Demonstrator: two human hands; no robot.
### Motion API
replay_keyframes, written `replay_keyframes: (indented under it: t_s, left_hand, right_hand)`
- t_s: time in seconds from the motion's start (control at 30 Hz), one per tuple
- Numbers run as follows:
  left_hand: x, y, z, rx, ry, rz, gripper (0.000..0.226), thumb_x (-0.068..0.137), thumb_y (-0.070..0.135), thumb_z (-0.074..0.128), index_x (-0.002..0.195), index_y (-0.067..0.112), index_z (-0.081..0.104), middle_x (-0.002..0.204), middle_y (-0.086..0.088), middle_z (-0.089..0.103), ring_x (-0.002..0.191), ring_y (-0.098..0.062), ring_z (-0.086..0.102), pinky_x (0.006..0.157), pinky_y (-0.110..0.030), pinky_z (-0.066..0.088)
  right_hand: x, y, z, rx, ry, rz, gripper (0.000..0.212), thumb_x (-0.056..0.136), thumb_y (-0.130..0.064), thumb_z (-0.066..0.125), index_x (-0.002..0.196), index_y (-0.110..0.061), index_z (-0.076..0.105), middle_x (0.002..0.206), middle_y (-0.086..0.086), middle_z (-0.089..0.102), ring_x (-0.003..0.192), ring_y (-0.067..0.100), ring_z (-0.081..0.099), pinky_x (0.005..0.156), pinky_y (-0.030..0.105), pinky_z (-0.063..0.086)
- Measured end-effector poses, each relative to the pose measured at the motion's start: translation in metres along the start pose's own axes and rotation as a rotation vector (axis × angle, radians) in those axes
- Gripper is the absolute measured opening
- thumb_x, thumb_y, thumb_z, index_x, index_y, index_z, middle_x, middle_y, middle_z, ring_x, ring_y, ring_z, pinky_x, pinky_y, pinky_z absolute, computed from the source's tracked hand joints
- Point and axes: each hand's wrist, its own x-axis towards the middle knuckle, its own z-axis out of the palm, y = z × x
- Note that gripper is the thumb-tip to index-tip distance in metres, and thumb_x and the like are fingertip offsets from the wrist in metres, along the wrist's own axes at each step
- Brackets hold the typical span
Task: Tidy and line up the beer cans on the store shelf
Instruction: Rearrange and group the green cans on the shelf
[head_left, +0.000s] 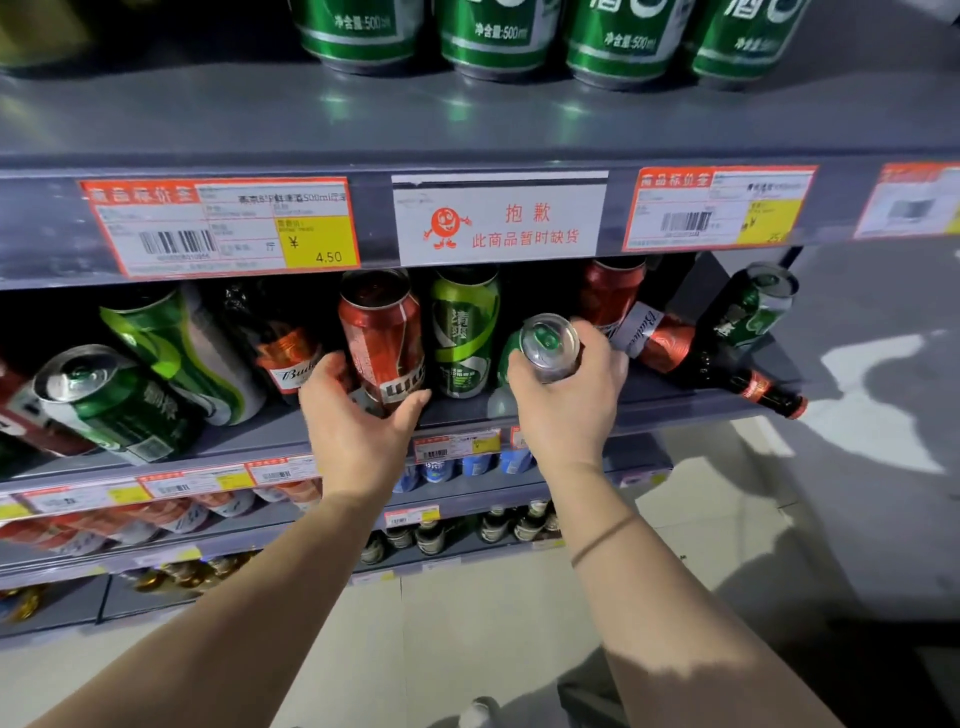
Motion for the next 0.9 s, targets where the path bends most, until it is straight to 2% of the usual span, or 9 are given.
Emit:
replay_keyframes:
  t_s: [0.17,0.37,0.5,0.63,0.67,0.73,0.77,0.83,0.9]
  left_hand:
    - [-0.026,0.008,-0.003,0.020,0.054,0.072,0.068,0.065,0.033,0.088,0.117,0.005,0.052,0.104,-0.003,0.046,0.098,-0.027,0.052,0.084,-0.040,0.050]
    - [-0.043,0.022,0.017,-0.039,-0.168,0.164,0.055,0.074,0.028,0.082,0.118,0.009,0.056,0.102,0.000,0.055,0.093,-0.017,0.056,0.086,-0.033,0.052]
    - [-0.051,0.042,0.042,-0.057,-0.241,0.210,0.056,0.076,0.029,0.081,0.123,0.007,0.057,0.108,0.006,0.054,0.104,-0.015,0.055,0.094,-0.028,0.046]
    - [-0.062,0.059,0.064,-0.052,-0.266,0.270,0.054,0.075,0.026,0.081,0.120,0.004,0.059,0.105,0.004,0.053,0.099,-0.011,0.053,0.089,-0.024,0.045]
    - [-0.066,0.061,0.070,-0.052,-0.267,0.284,0.053,0.075,0.025,0.082,0.118,0.003,0.059,0.103,0.004,0.053,0.097,-0.013,0.053,0.088,-0.027,0.046]
    - [-0.073,0.068,0.080,-0.058,-0.263,0.276,0.051,0.075,0.025,0.081,0.116,0.004,0.060,0.101,0.004,0.052,0.095,-0.013,0.052,0.086,-0.028,0.046]
    - [-0.076,0.070,0.084,-0.066,-0.257,0.254,0.049,0.076,0.026,0.081,0.115,0.005,0.060,0.101,0.004,0.052,0.094,-0.013,0.052,0.085,-0.027,0.044]
    - [-0.078,0.073,0.092,-0.077,-0.236,0.202,0.045,0.076,0.027,0.080,0.110,0.007,0.060,0.098,0.003,0.052,0.093,-0.013,0.052,0.084,-0.026,0.044]
    - [-0.080,0.073,0.097,-0.073,-0.223,0.175,0.040,0.076,0.027,0.081,0.104,0.010,0.059,0.097,0.002,0.054,0.090,-0.014,0.052,0.082,-0.026,0.043]
  right_hand:
    - [0.005,-0.004,0.000,-0.020,-0.027,-0.052,0.050,0.077,-0.033,0.076,0.120,-0.017,0.056,0.108,-0.009,0.040,0.085,-0.001,0.036,0.066,0.011,0.026]
    - [0.010,0.001,-0.006,-0.004,-0.093,-0.062,0.056,0.079,-0.036,0.075,0.126,-0.018,0.052,0.115,-0.009,0.043,0.095,0.000,0.039,0.070,0.009,0.027]
    - [0.009,0.022,-0.023,0.111,-0.071,-0.025,0.054,0.081,-0.035,0.074,0.128,-0.022,0.053,0.121,-0.010,0.049,0.105,-0.001,0.050,0.082,0.012,0.041]
    - [0.027,0.066,-0.057,0.241,0.212,0.300,0.032,0.084,-0.029,0.073,0.109,-0.017,0.057,0.099,0.001,0.059,0.078,0.008,0.055,0.064,0.001,0.039]
    - [0.034,0.079,-0.067,0.304,0.263,0.402,0.033,0.083,-0.030,0.073,0.107,-0.016,0.056,0.093,0.002,0.059,0.078,0.013,0.056,0.067,0.003,0.042]
    - [0.048,0.098,-0.086,0.426,0.325,0.576,0.053,0.077,-0.044,0.075,0.115,-0.013,0.056,0.087,0.000,0.058,0.080,0.017,0.056,0.080,0.025,0.054]
    - [0.056,0.106,-0.097,0.482,0.321,0.660,0.064,0.075,-0.051,0.074,0.124,-0.014,0.054,0.089,-0.001,0.056,0.075,0.015,0.055,0.078,0.035,0.055]
    - [0.071,0.111,-0.115,0.653,0.286,0.786,0.067,0.082,-0.049,0.070,0.138,-0.021,0.043,0.095,0.000,0.053,0.071,0.010,0.051,0.071,0.034,0.050]
    - [0.087,0.116,-0.130,0.747,0.269,0.799,0.066,0.085,-0.044,0.069,0.140,-0.023,0.041,0.100,-0.002,0.057,0.083,0.010,0.055,0.081,0.029,0.049]
